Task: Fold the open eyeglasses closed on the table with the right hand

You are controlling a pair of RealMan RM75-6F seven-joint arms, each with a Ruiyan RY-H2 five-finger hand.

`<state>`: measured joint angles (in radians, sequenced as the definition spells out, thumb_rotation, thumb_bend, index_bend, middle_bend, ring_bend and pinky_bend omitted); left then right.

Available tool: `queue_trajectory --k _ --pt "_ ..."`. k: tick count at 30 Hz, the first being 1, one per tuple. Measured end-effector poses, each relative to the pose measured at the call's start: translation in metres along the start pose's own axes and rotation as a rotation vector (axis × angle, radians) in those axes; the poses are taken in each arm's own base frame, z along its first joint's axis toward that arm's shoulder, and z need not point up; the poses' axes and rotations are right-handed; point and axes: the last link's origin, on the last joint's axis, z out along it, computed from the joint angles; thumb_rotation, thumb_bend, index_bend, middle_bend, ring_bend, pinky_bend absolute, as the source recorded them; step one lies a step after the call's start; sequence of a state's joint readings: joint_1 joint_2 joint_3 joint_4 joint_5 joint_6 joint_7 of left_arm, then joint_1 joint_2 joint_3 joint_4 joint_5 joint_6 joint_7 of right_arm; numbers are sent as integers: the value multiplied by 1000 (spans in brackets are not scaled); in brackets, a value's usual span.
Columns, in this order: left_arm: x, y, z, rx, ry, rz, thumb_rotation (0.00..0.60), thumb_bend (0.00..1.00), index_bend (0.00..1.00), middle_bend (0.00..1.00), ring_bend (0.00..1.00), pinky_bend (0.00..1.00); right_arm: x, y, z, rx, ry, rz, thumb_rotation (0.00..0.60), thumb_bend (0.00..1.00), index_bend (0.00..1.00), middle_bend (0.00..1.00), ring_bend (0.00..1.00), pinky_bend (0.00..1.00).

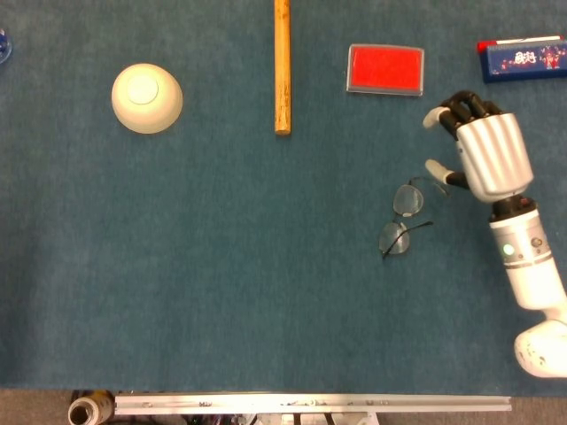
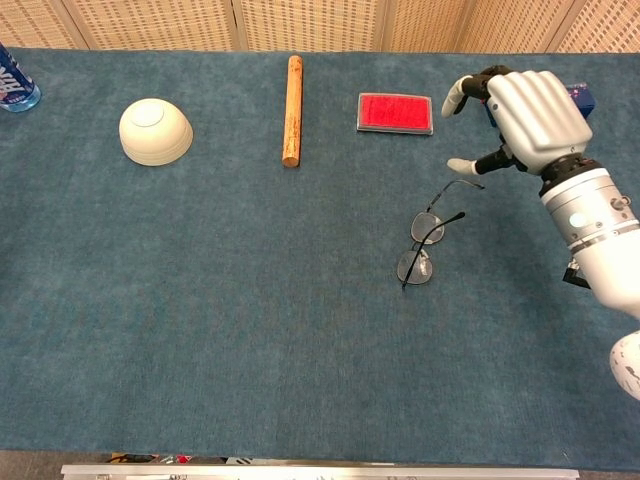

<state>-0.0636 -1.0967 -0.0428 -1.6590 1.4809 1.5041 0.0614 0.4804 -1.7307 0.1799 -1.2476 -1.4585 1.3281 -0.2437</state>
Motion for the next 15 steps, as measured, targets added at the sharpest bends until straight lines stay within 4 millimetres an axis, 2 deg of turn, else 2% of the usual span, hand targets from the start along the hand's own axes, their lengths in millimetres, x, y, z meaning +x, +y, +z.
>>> queue_trajectory --k 15 --pt "1 1 0 -4 1 -1 600 445 413 333 144 278 -15 -11 -5 39 -37 16 600 39 456 459 281 474"
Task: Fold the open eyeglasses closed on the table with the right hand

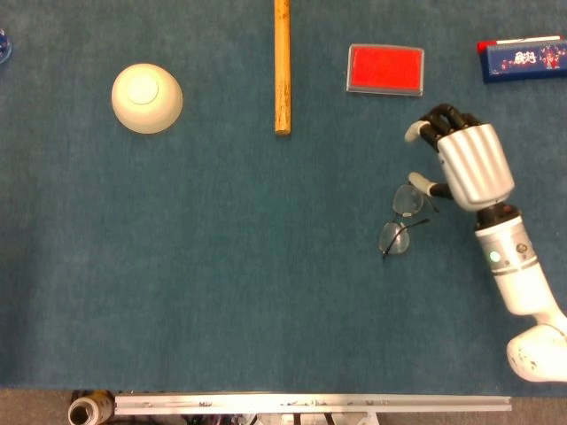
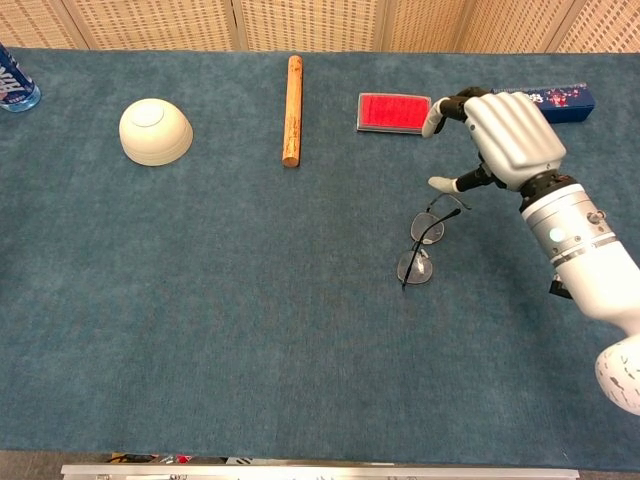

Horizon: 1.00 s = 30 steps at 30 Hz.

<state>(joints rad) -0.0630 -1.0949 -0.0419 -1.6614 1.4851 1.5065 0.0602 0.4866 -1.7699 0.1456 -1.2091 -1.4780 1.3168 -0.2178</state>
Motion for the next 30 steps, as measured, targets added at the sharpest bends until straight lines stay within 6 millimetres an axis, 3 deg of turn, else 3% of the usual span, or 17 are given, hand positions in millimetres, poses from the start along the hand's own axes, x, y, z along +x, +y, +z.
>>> queue_trajectory --k 21,30 --pt "0 0 -1 -1 0 2 600 444 413 334 144 278 -18 3 -7 4 -54 -27 600 39 456 459 281 474" --pt "-1 1 0 -4 -6 9 600 445 413 334 144 278 -1 -4 -9 29 1 17 600 39 456 459 280 474"
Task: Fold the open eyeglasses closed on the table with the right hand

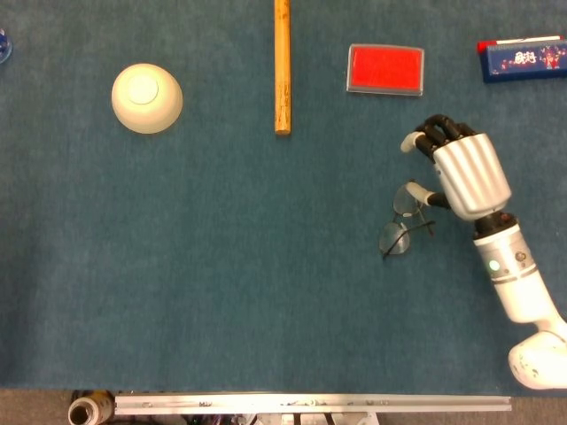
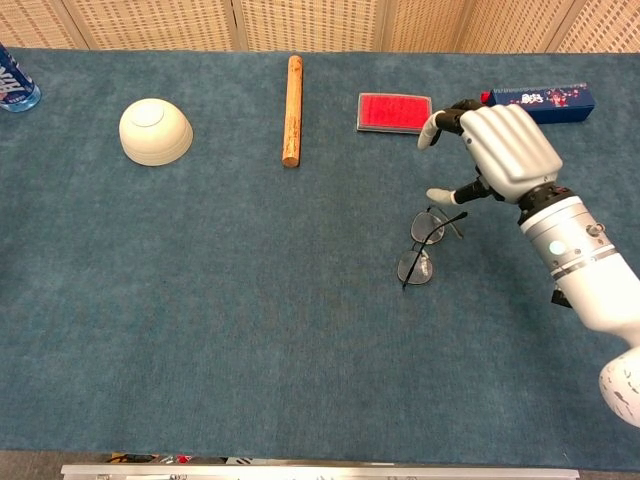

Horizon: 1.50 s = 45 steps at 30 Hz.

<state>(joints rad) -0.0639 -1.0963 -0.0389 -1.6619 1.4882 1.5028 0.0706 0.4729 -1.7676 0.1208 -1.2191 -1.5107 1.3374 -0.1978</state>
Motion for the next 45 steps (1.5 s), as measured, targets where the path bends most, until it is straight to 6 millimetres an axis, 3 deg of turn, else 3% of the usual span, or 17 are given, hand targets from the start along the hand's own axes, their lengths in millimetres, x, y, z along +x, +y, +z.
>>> queue_trajectory --k 14,25,45 --pt "-4 2 0 -2 -13 14 600 445 413 334 144 278 40 -25 -17 98 72 56 600 39 456 459 281 474" --pt "-2 1 0 0 -10 8 600 445 413 334 144 278 38 -34 -33 144 36 22 600 39 456 459 281 474" --pt "-3 1 0 0 -16 13 600 444 413 335 144 283 24 -19 -36 220 82 -111 600 37 456 459 280 474"
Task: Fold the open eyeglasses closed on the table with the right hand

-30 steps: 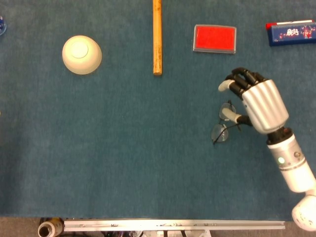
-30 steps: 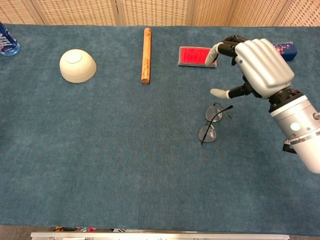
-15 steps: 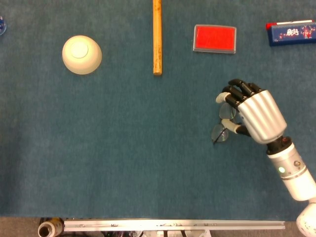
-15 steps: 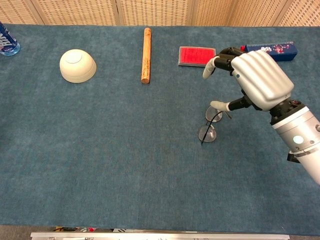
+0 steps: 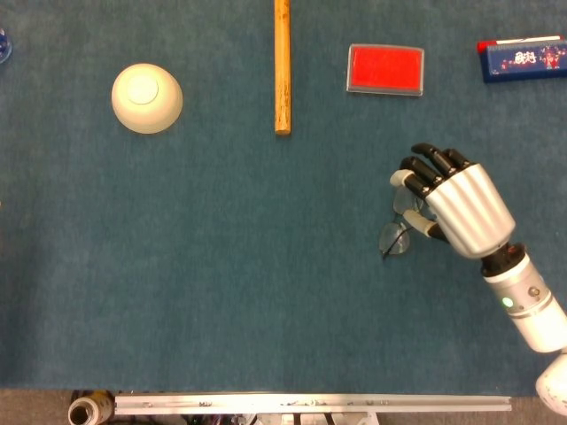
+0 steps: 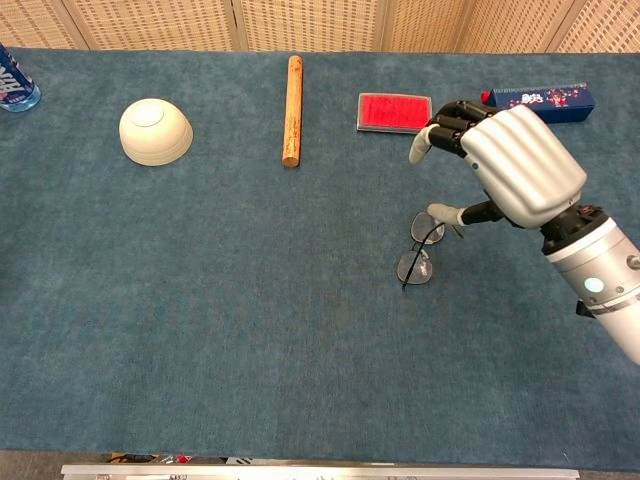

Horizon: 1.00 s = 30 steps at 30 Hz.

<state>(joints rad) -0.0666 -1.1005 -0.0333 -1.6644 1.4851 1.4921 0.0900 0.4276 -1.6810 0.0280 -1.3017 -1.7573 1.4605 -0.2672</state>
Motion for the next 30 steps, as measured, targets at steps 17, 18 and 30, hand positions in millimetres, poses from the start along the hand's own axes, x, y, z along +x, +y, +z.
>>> queue_trajectory --k 17,18,30 --pt "1 0 -1 0 -4 -4 600 445 413 335 144 292 -13 7 2 24 31 -72 600 37 456 459 280 474" --pt "1 0 -1 0 -4 -4 600 445 413 335 144 294 -14 8 2 23 29 -75 600 37 456 459 281 474" --pt "1 0 -1 0 -6 -2 600 445 413 335 146 318 -23 19 -5 -3 -4 -103 600 37 456 459 280 474"
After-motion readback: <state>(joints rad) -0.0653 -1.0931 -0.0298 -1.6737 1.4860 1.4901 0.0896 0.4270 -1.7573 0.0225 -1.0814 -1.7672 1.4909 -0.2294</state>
